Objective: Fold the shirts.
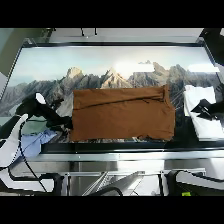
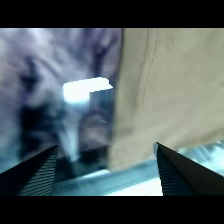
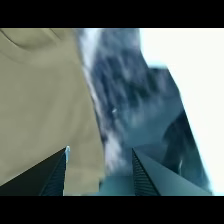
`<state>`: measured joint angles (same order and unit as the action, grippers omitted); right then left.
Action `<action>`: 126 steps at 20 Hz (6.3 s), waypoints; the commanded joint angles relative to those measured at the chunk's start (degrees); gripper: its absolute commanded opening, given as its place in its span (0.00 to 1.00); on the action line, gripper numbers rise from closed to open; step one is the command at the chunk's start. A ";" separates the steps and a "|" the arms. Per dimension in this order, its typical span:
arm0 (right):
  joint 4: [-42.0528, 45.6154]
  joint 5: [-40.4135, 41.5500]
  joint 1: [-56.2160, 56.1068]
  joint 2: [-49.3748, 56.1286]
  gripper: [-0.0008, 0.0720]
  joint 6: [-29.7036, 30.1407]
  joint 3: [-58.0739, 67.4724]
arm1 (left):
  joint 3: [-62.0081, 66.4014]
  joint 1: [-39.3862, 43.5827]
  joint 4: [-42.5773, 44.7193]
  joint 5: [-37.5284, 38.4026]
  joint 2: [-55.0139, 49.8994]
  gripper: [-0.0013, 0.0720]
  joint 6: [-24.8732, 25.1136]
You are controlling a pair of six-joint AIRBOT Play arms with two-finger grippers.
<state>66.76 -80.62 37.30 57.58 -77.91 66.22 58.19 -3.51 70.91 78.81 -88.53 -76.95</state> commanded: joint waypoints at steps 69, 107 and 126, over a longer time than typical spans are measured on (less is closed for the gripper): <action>-43.91 23.78 -18.82 36.57 0.04 27.63 16.90 | 44.81 -0.11 -22.43 -0.63 -27.02 0.04 1.22; -39.87 4.46 -17.68 36.61 0.04 22.23 37.31 | 45.55 27.26 -27.56 -21.07 -26.86 0.04 0.83; -36.79 7.34 -39.08 24.92 0.04 8.63 40.39 | 58.77 25.35 -38.91 -11.80 -32.26 0.04 1.29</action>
<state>27.40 -74.94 0.89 82.21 -67.24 106.59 117.49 26.52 35.40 59.24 -125.25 -78.76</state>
